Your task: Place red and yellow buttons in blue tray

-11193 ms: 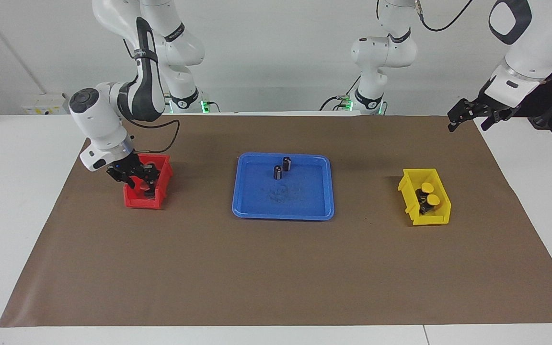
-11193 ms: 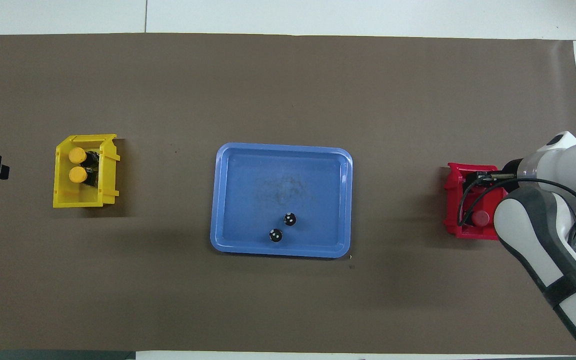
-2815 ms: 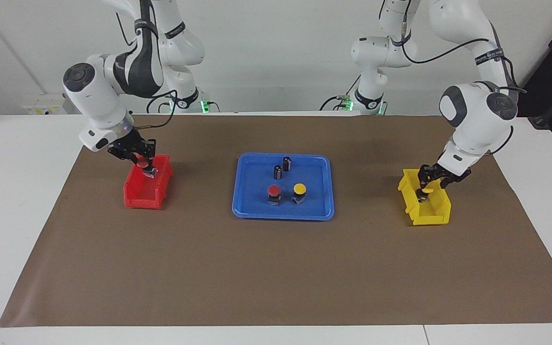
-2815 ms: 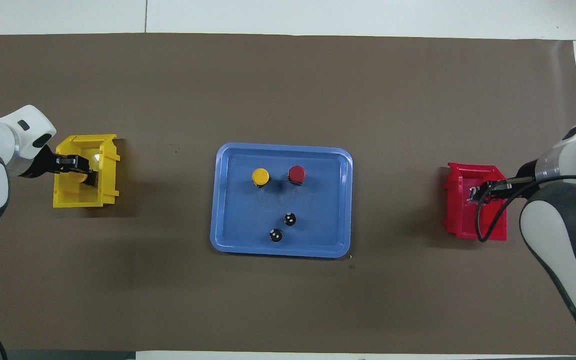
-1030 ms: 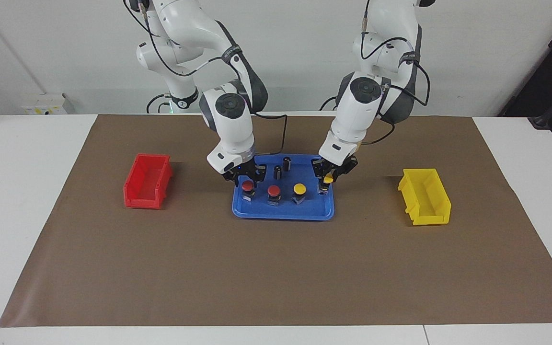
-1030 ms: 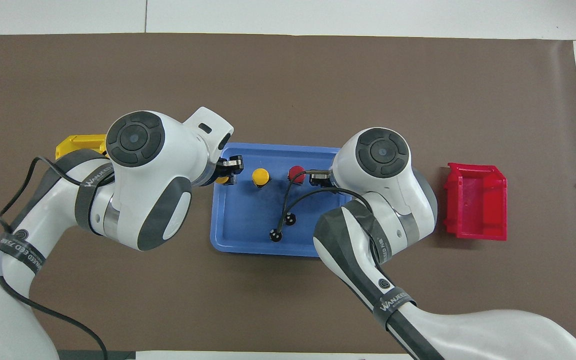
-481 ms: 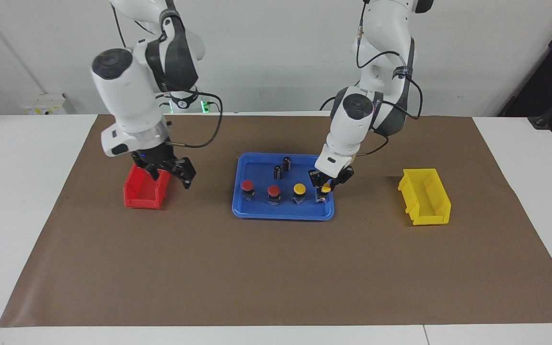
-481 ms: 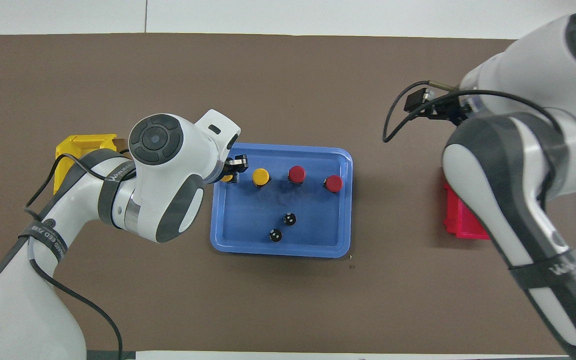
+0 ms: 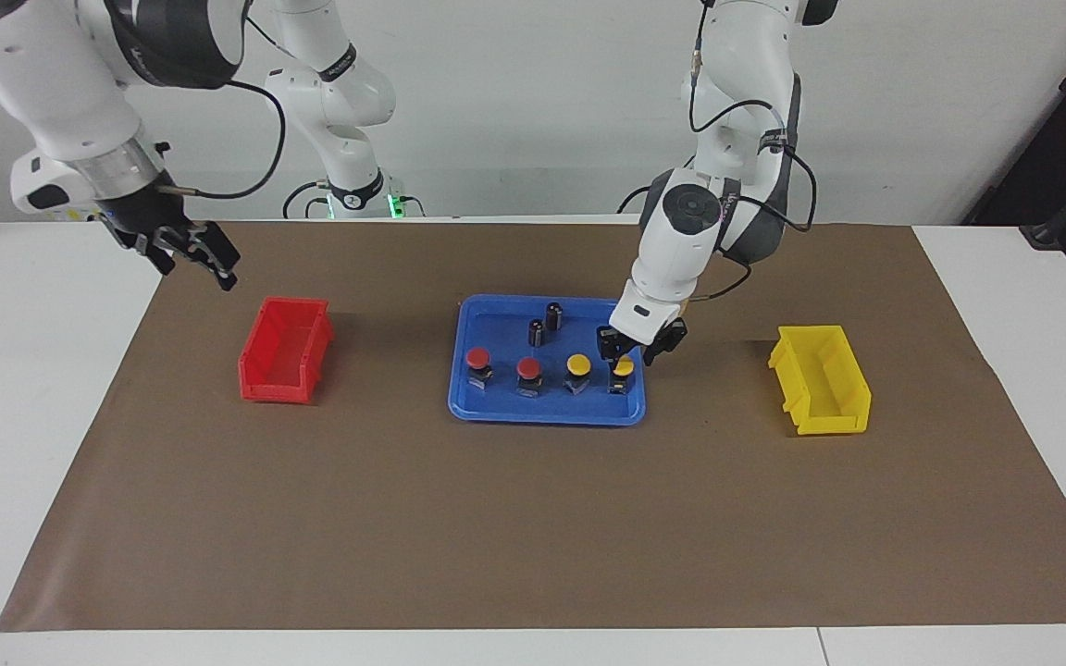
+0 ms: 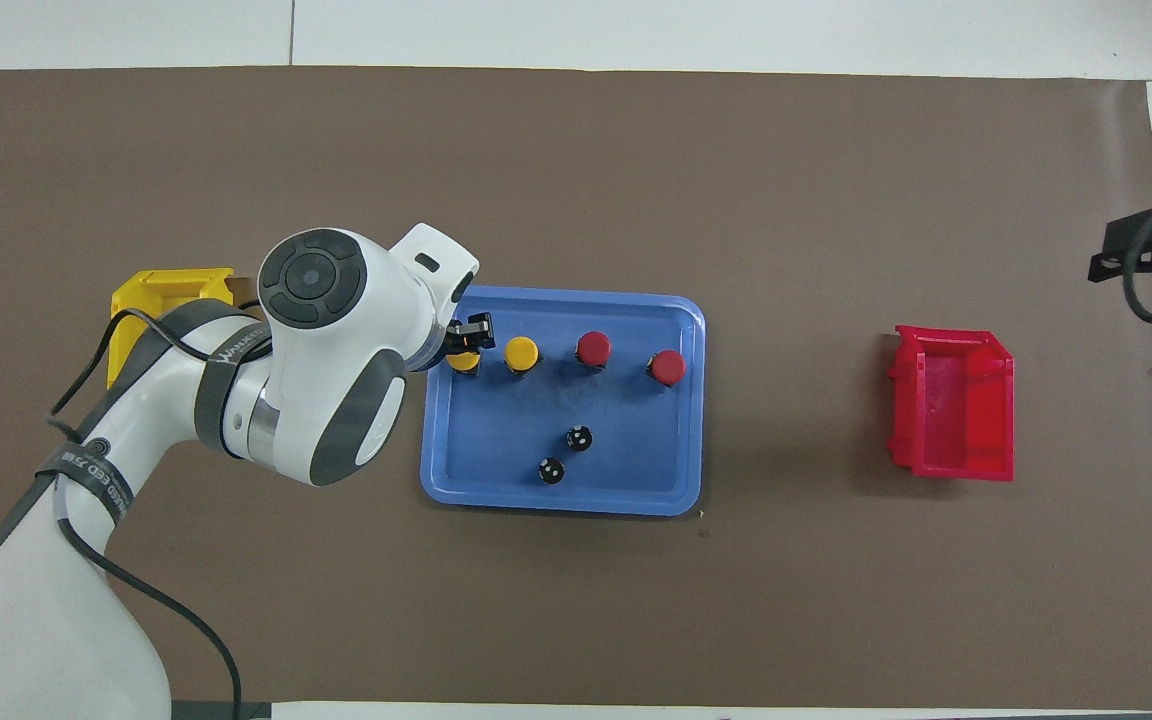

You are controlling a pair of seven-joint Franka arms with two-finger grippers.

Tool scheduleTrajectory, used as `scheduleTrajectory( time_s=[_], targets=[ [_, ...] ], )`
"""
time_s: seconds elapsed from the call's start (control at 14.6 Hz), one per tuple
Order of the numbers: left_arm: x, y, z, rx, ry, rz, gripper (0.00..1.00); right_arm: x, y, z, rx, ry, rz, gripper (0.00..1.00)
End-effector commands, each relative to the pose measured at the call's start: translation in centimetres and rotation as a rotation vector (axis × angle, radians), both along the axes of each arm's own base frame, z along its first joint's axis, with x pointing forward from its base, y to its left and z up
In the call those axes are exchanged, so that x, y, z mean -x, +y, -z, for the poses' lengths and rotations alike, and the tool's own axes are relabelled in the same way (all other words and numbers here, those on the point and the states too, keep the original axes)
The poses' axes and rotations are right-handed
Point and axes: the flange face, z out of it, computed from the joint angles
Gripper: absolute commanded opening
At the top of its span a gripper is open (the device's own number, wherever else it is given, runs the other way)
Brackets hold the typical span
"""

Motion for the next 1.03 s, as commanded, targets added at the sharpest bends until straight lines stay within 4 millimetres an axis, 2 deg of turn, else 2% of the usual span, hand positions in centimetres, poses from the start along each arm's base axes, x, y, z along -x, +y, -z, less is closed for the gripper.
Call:
scheduleTrajectory(
  time_s=[0.0,0.21,0.41,0.55,0.62,0.69,0.82,0.89,0.96],
  targets=[
    [0.3,1.5,-4.0,0.007,0.045,-0.006,1.0,0.8,-1.5,-0.9,0.011,0.002,-0.051,1.0],
    [-0.9,5.1,-9.9,-0.019,0.109,0.043,1.0,1.7,-1.4,-0.4,0.006,0.055,-0.068,1.0],
    [-1.9,13.5,-17.1,-0.002,0.124,0.192,1.0,1.6,-0.2,0.2,0.006,0.073,-0.101,1.0],
    [-2.8,18.3,-19.7,-0.082,0.073,0.249,1.0,1.6,-0.1,0.4,0.007,0.069,-0.108,1.0],
    [-3.4,19.9,-20.6,-0.1,0.062,0.254,1.0,1.5,-0.2,0.5,0.006,0.071,-0.109,1.0],
    [-4.2,22.6,-21.1,-0.1,0.053,0.239,1.0,1.5,-0.3,0.4,0.006,0.069,-0.117,1.0],
    [-4.7,25.7,-21.1,-0.103,0.049,0.204,1.0,1.5,-0.2,0.3,0.007,0.066,-0.115,1.0],
    [-4.8,28.6,-21.2,-0.1,0.057,0.17,1.0,1.5,-0.1,0.3,0.007,0.066,-0.118,1.0],
    [-4.8,30.5,-21.2,-0.09,0.058,0.2,1.0,1.5,0.0,0.3,0.006,0.068,-0.12,1.0]
  ],
)
